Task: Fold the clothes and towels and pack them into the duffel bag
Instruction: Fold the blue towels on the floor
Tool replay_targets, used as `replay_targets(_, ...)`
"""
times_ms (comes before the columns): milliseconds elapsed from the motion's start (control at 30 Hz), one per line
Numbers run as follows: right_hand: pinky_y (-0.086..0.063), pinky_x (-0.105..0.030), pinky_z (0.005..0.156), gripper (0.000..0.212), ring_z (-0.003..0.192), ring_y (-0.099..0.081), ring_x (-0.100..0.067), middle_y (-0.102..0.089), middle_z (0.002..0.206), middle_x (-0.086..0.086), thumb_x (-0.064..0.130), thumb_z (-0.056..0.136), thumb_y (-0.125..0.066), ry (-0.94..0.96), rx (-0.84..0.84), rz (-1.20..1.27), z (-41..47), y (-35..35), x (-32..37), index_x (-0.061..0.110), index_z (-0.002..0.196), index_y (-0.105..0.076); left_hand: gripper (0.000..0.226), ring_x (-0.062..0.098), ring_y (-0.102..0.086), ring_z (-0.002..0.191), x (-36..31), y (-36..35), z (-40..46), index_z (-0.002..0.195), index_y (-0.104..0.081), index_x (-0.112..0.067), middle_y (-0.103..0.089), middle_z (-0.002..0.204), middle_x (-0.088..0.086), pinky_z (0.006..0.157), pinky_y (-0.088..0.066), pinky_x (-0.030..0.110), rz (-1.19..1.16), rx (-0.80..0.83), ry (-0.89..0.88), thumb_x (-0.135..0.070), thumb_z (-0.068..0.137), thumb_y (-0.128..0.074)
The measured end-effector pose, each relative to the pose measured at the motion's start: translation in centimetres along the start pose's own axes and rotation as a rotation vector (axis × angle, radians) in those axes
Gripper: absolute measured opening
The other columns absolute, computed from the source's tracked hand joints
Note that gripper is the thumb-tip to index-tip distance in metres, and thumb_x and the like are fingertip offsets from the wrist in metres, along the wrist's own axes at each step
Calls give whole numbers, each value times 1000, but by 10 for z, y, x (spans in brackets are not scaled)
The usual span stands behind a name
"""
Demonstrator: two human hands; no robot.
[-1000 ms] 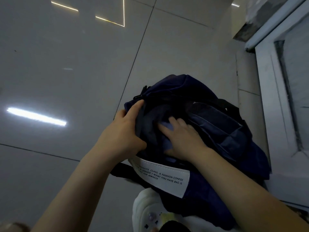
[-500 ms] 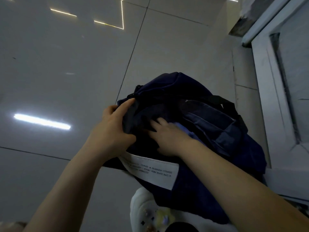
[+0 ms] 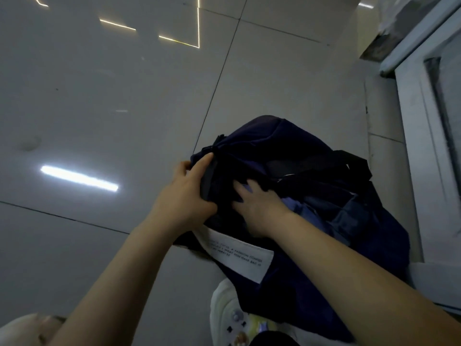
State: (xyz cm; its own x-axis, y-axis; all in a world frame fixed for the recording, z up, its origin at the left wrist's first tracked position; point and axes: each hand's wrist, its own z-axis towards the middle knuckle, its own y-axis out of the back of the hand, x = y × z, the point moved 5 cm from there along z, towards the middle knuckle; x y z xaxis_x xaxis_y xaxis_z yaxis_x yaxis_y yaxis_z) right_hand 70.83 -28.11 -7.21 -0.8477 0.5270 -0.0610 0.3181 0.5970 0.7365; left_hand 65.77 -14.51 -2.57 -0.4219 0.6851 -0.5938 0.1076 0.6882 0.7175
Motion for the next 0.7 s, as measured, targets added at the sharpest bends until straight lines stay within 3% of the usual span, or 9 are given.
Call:
replay_targets(67, -47, -44, 93, 46, 137, -30, -31, -26, 153, -8, 22, 92, -50, 82, -207, 112, -17, 14, -1, 24, 137, -46, 94, 32, -49, 117, -1, -4, 15, 150, -14, -39, -27, 143, 6, 94, -45, 37, -66, -11, 4, -20, 76, -68)
replay_targets(133, -54, -41, 68, 32, 98, -58, -32, -62, 112, -9, 17, 86, -48, 112, -633, 183, -48, 42, -13, 15, 112, -65, 88, 32, -50, 114, -3, -9, 27, 150, -17, -40, -31, 138, 6, 89, -42, 32, -110, -57, 5, -22, 79, -66)
replay_targets(200, -50, -42, 64, 28, 80, -56, -34, -61, 93, -11, 22, 80, -58, -32, -948, 137, -78, 61, -42, 10, 104, -66, 77, 30, -51, 111, -5, -15, 34, 148, -23, -40, -33, 135, 5, 82, -38, 29, -138, -136, 19, -24, 83, -62)
replay_targets(267, -45, -44, 76, 49, 94, -51, -35, -56, 109, -14, 36, 76, -71, -274, -765, 96, -79, 66, -78, 12, 117, -60, 65, 25, -49, 112, -10, -20, 33, 146, -33, -35, -32, 135, 5, 83, -35, 26, -226, -237, 28, -26, 87, -60)
replay_targets(333, -42, -39, 78, 42, 100, -51, -34, -57, 115, -12, 46, 83, -67, -445, -471, 134, -69, 62, -111, 17, 113, -60, 51, 20, -44, 112, -15, -18, 23, 137, -49, -26, -32, 139, 7, 90, -33, 24, -301, -464, -28, -23, 87, -60)
replay_targets(433, -36, -34, 66, 30, 91, -57, -37, -64, 102, -20, 37, 97, -50, -536, -521, 295, -69, 75, -142, 11, 100, -63, 33, 24, -46, 109, -37, -12, -1, 113, -66, -14, -51, 128, 12, 94, -38, 35, -102, -839, -289, -17, 80, -62)
replay_targets(500, -33, -36, 62, 31, 83, -55, -39, -61, 96, -26, 30, 99, -46, -559, -701, 237, -77, 96, -157, 2, 96, -60, 27, 29, -56, 107, -52, -26, 5, 107, -69, -10, -63, 113, 9, 90, -45, 42, 36, -759, -498, -19, 81, -64)
replay_targets(567, -31, -35, 60, 30, 74, -49, -34, -58, 91, -27, 25, 100, -45, -554, -792, 182, -84, 114, -164, -1, 92, -58, 39, 27, -60, 110, -59, -46, 25, 114, -67, -11, -67, 111, 6, 99, -44, 44, 194, -531, -582, -34, 85, -57)
replay_targets(700, -32, -35, 61, 28, 82, -57, -41, -60, 93, -27, 23, 99, -46, -490, -748, 87, -76, 122, -160, -1, 96, -60, 71, 25, -48, 129, -55, -80, 53, 130, -59, -22, -60, 130, 2, 116, -16, 52, 465, -134, -582, -69, 85, -31)
